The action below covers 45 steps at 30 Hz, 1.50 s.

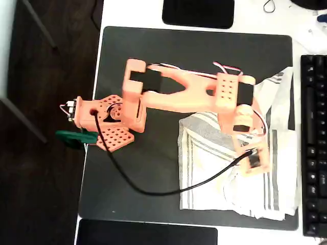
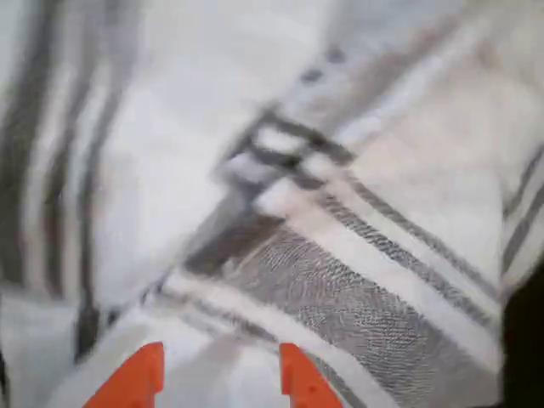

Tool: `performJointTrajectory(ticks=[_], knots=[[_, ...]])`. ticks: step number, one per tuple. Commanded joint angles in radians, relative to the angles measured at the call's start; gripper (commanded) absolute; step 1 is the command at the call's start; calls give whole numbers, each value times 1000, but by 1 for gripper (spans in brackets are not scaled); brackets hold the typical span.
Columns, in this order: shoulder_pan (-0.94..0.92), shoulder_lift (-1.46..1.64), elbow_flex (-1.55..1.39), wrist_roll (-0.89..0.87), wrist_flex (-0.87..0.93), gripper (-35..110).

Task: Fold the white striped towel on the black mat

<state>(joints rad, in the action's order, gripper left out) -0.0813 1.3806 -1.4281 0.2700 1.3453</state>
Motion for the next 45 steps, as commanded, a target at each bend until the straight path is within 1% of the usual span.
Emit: performJointTrajectory(ticks=[1,6,11,13,16,18,21,25,27,32,34,38,45], knots=[[14,-25,64,-135,11,19],[0,-94,130,-233,-6,19],[-8,-176,147,-270,-43,17],[-11,-210,156,-272,-48,14],[-6,-219,164,-264,-23,0],[-3,-192,169,-244,12,0],[0,-103,173,-179,87,0],[-38,63,158,-44,179,0],[-72,146,137,32,206,0],[-172,313,146,216,347,0],[-219,371,141,284,370,0],[-339,442,67,410,360,0],[-552,416,-61,552,224,0]])
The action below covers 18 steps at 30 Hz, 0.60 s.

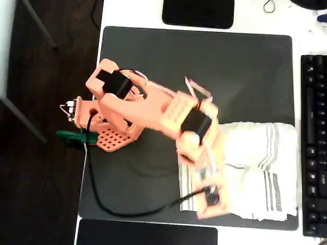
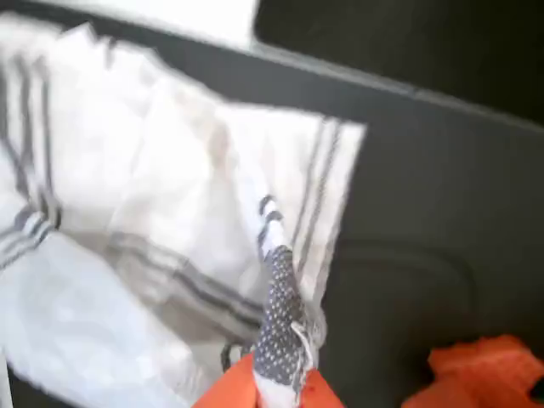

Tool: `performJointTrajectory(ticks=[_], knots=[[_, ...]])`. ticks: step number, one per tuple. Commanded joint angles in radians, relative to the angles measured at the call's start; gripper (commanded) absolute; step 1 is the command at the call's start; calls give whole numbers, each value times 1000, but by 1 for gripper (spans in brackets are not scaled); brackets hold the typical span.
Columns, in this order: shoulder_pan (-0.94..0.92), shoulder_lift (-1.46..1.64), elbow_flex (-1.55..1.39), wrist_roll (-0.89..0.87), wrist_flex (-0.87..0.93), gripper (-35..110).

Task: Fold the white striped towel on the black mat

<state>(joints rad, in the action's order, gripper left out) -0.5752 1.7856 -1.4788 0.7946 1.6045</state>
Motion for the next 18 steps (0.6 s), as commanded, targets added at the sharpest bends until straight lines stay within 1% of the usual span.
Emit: performJointTrajectory(ticks=[1,6,9,10,14,15,17,18], knots=[[-78,2,-28,40,-63,0],[-187,-34,-179,123,-256,1],[-258,-48,-342,253,-425,9],[-275,-54,-364,307,-446,12],[-279,-2,-267,545,-376,24],[-267,14,-222,638,-325,25],[-244,35,-141,775,-281,27],[-236,35,-97,896,-233,27]])
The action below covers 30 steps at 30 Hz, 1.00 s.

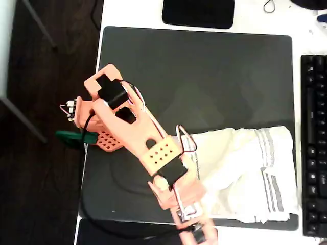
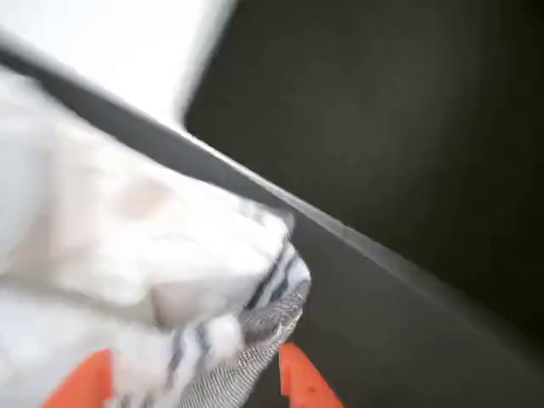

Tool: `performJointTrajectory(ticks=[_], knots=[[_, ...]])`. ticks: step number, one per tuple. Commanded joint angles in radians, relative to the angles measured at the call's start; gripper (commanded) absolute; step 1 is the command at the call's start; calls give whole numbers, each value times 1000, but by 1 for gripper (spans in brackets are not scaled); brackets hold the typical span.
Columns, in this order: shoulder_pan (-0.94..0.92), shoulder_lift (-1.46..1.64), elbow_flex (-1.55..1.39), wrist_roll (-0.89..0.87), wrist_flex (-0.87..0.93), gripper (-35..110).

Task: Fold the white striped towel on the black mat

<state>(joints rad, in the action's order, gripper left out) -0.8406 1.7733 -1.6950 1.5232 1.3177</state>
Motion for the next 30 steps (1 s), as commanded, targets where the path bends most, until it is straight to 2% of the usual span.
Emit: performJointTrajectory(ticks=[1,4,7,12,17,20,25,30], knots=[[38,55,156,241,72,27],[78,48,242,402,117,27],[146,43,206,561,112,25],[298,117,31,430,-8,19],[402,172,-115,414,-114,21],[420,43,-63,430,-189,24],[408,-201,97,554,-305,33],[419,-383,209,571,-281,30]])
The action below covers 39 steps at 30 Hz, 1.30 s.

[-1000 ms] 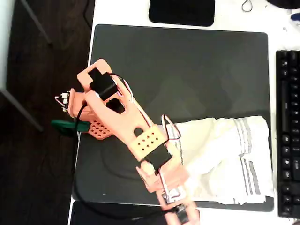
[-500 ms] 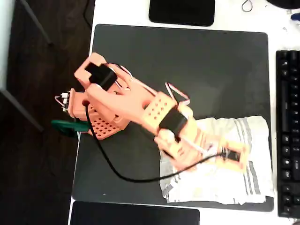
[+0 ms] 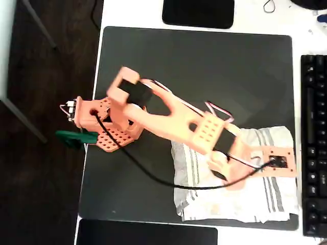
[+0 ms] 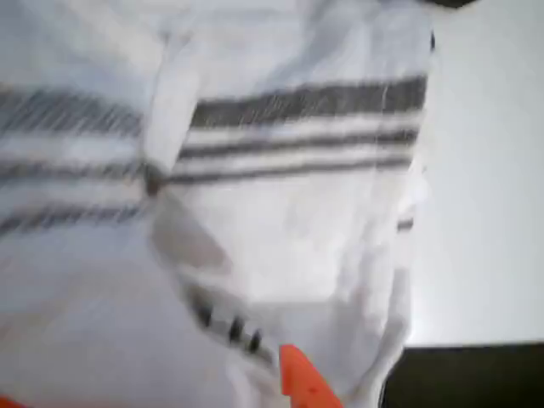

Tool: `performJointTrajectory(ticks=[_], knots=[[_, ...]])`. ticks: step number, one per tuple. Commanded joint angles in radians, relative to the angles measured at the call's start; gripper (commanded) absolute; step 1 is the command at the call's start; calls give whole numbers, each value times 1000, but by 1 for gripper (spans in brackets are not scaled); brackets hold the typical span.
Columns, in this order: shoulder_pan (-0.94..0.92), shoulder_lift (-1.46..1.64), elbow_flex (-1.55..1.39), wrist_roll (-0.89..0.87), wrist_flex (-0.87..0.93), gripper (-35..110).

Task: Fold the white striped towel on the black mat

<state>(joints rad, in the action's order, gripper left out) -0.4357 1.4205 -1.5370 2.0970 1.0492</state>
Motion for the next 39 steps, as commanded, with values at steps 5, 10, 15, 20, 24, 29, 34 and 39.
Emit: performJointTrajectory(ticks=[5,10,15,20,24,29,34,39], knots=[[106,-77,-8,-218,-126,0],[48,-86,164,-241,-101,0],[-81,-163,368,-172,0,0],[-163,-215,299,-120,-81,0],[-166,-227,118,-107,-285,14],[-121,-51,150,-126,-60,29],[-100,278,9,-124,114,28],[14,337,-152,-207,112,30]])
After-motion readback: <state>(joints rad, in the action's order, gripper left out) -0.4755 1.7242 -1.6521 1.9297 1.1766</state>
